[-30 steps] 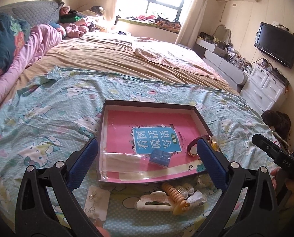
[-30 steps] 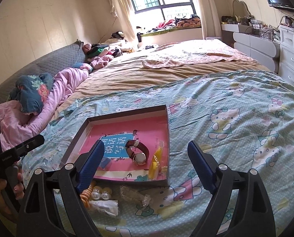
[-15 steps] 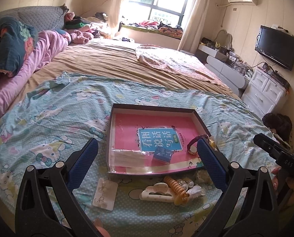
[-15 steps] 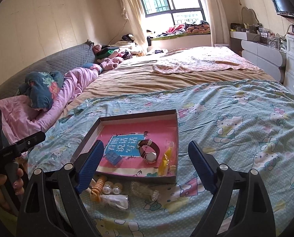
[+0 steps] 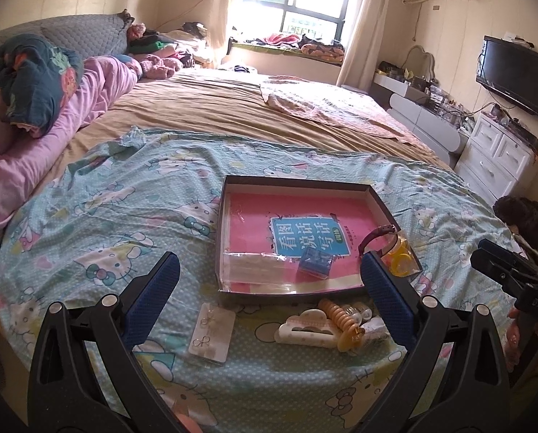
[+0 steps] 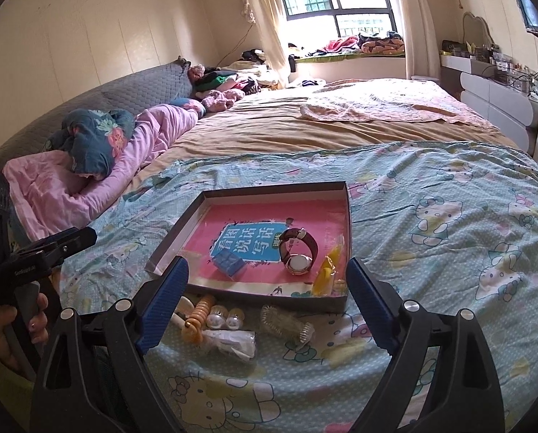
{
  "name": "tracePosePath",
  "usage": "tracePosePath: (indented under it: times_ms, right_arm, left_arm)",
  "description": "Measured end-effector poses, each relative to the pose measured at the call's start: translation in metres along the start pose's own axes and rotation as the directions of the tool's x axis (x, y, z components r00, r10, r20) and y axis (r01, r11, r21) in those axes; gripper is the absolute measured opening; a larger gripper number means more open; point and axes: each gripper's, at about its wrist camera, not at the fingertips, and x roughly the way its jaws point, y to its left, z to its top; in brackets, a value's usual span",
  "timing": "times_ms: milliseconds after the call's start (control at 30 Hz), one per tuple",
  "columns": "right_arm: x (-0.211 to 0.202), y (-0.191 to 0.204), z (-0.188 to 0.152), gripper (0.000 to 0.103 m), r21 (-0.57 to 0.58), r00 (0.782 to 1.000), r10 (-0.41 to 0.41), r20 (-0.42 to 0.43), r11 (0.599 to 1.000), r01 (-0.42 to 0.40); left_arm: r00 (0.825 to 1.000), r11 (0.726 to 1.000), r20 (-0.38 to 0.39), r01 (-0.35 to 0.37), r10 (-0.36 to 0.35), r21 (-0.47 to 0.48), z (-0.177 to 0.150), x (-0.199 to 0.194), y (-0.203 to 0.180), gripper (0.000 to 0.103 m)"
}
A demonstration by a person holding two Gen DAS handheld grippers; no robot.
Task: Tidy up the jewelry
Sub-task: 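Withdraw both open grippers from the tray, then move the left gripper to the white cloud hair clip while the right reaches the clear bag of white items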
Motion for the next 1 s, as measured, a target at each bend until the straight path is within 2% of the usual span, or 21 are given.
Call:
tracePosePath:
  times_ms: [567,1000]
  right_arm:
    - [0.017,0.019,-0.032,0.089,-0.035,0.993,0.040,-0.111,0.998,-0.044]
    - [0.045,0.024,-0.061,0.089,-0.039,0.977,0.044,-0.211,0.998,-0.053]
  left_arm:
    - [0.994,0.997,-0.088,-0.055,0.059,0.050,-0.033,0.010,-0.003,0.094]
    - [0.979,0.996,-0.182,-0.082,0.089,0.046,-0.060,0.029,0.014,0.093]
